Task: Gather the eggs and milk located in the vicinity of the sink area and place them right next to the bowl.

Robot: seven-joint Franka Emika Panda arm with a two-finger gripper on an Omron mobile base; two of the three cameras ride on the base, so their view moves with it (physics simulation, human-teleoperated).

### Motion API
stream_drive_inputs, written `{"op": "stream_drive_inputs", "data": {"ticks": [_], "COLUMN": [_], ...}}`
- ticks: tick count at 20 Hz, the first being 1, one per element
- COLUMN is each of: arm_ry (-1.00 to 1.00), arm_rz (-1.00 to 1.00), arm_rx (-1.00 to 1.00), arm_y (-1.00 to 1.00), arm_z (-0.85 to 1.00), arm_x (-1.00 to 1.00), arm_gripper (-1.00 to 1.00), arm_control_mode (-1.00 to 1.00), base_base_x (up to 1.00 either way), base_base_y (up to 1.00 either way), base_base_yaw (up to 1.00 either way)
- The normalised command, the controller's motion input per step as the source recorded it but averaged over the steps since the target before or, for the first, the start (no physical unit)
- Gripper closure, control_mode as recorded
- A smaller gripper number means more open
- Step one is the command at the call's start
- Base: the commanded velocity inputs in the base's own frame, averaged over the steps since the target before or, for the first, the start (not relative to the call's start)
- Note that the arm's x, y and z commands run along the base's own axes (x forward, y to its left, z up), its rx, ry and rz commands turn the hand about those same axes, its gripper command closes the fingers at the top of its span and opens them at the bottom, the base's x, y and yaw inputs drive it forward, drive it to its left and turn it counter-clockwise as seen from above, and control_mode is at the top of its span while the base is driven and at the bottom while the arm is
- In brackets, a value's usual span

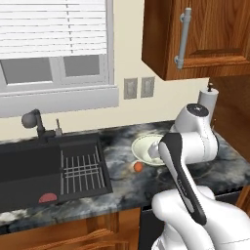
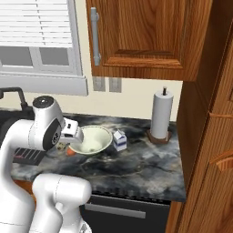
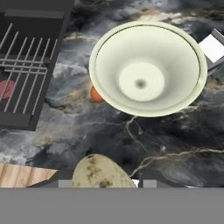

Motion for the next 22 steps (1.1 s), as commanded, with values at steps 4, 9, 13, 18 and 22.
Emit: {"op": "stream_drive_inputs", "data": {"ticks": [4,9,13,18,22], "arm_ry": [0.0,0.0,-0.01,-0.13,-0.11], "arm_rz": [0.0,0.07,0.09,0.14,0.18], "arm_rx": [0.0,0.01,0.0,0.01,0.02], "arm_y": [-0.03,-0.14,-0.22,-0.32,-0.44], "arm_z": [0.0,0.0,-0.04,-0.01,0.0], "arm_x": [0.04,0.39,0.27,0.02,0.0], "arm_gripper": [1.0,1.0,1.0,1.0,1.0], "arm_control_mode": [-1.0,-1.0,-1.0,-1.0,-1.0], "base_base_x": [0.0,0.0,0.0,0.0,0.0], "base_base_y": [0.0,0.0,0.0,0.0,0.0], "base_base_yaw": [0.0,0.0,0.0,0.0,0.0]}}
